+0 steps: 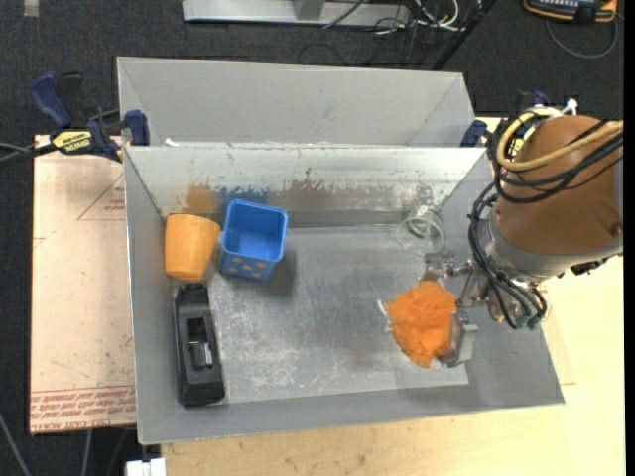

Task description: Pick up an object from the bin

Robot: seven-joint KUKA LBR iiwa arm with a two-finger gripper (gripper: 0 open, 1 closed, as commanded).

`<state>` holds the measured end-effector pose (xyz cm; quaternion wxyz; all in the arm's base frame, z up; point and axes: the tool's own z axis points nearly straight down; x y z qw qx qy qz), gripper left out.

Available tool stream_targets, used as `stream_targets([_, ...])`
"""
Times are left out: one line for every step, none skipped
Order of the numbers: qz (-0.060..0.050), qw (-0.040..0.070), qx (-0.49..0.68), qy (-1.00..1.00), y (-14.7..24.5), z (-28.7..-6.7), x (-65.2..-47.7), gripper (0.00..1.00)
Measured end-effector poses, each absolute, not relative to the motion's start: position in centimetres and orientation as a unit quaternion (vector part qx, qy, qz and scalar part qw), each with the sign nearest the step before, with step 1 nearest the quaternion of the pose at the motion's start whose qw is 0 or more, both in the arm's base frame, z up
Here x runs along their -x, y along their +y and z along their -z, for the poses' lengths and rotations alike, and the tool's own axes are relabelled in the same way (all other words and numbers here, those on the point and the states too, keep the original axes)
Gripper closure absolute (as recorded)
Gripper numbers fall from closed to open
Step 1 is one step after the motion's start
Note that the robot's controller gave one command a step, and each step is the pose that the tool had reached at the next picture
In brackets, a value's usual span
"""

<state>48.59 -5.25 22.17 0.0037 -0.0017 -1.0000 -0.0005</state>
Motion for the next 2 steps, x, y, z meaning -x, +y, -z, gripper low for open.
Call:
stream_targets([0.000, 0.000, 0.001, -1.000, -5.2, -22.6, -48.7, 0.00])
stream_targets([0.000, -0.002, -0.026, -1.000, -5.1, -17.2, -49.9, 0.00])
